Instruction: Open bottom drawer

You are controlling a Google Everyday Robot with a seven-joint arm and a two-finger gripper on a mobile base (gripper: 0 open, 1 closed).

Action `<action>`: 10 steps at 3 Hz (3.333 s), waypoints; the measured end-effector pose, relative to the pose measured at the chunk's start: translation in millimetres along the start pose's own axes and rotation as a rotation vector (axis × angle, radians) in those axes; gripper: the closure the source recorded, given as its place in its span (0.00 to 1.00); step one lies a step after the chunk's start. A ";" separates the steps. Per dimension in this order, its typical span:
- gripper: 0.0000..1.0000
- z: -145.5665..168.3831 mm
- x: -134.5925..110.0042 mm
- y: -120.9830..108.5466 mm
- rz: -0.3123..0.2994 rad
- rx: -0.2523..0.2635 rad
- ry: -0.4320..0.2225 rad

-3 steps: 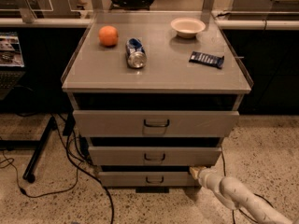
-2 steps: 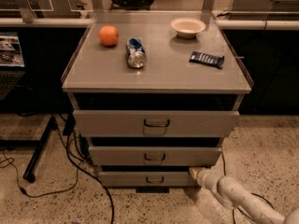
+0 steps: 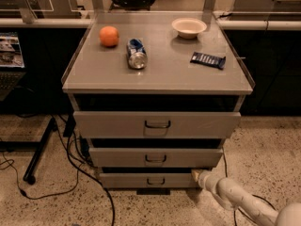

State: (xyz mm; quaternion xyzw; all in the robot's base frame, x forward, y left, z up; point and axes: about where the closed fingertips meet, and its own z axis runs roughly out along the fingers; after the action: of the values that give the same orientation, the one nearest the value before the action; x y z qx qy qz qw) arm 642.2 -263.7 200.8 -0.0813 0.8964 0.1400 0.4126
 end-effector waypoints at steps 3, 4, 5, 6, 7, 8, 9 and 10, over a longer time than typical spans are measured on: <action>1.00 4.5 -21.0 26.4 0.059 -0.035 0.092; 1.00 1.1 -22.7 32.1 0.065 -0.051 0.103; 1.00 -0.6 -20.9 31.9 0.065 -0.051 0.103; 1.00 -7.3 11.9 5.0 0.104 -0.057 0.205; 1.00 -11.5 22.9 -4.7 0.110 -0.065 0.235; 1.00 -11.5 22.9 -4.7 0.110 -0.065 0.235; 1.00 -0.1 42.7 5.9 0.117 -0.078 0.313; 1.00 -0.4 42.3 6.0 0.117 -0.078 0.313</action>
Offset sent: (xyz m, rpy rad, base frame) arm -0.0069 -0.0010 -0.0399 -0.1254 0.4442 0.0668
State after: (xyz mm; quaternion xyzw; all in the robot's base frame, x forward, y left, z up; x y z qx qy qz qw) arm 613.0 -259.4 169.9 -0.0656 0.9468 0.1841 0.2556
